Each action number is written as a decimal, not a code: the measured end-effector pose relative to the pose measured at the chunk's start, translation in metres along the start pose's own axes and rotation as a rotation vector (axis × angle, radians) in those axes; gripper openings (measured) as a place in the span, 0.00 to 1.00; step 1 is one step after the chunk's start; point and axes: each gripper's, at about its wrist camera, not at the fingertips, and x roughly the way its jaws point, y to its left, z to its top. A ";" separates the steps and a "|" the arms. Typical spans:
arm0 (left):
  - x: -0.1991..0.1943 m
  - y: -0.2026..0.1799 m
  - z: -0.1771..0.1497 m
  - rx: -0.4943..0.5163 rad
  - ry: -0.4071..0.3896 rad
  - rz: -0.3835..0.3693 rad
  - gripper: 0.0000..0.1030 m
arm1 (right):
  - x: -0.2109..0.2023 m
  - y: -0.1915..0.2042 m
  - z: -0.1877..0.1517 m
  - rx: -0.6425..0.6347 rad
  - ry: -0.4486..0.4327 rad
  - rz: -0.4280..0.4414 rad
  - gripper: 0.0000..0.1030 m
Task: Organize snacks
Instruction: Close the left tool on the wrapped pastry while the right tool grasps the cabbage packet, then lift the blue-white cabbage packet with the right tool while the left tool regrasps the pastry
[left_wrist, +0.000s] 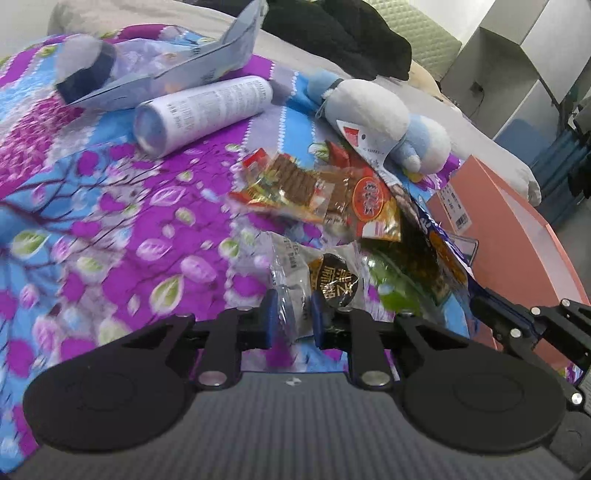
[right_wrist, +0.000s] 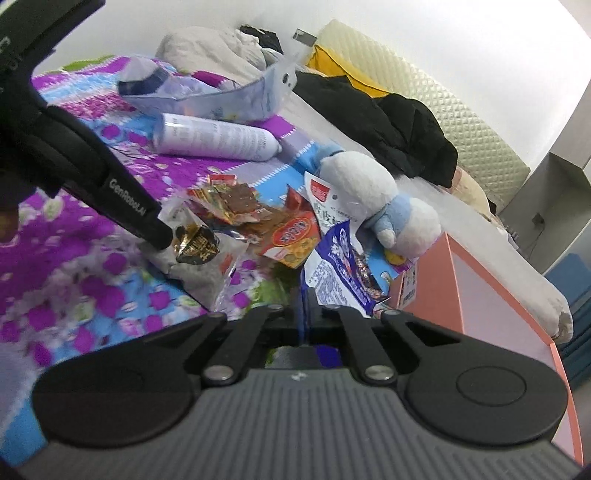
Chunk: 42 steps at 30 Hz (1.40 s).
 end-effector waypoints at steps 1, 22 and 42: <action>-0.005 0.002 -0.003 -0.006 0.000 0.001 0.21 | -0.005 0.001 -0.001 0.008 0.003 0.012 0.03; -0.078 0.000 -0.071 0.033 0.054 0.049 0.21 | -0.109 0.025 -0.049 0.089 0.041 0.170 0.03; -0.075 0.005 -0.067 -0.144 0.070 0.043 0.91 | -0.061 -0.020 -0.062 0.503 0.036 0.197 0.71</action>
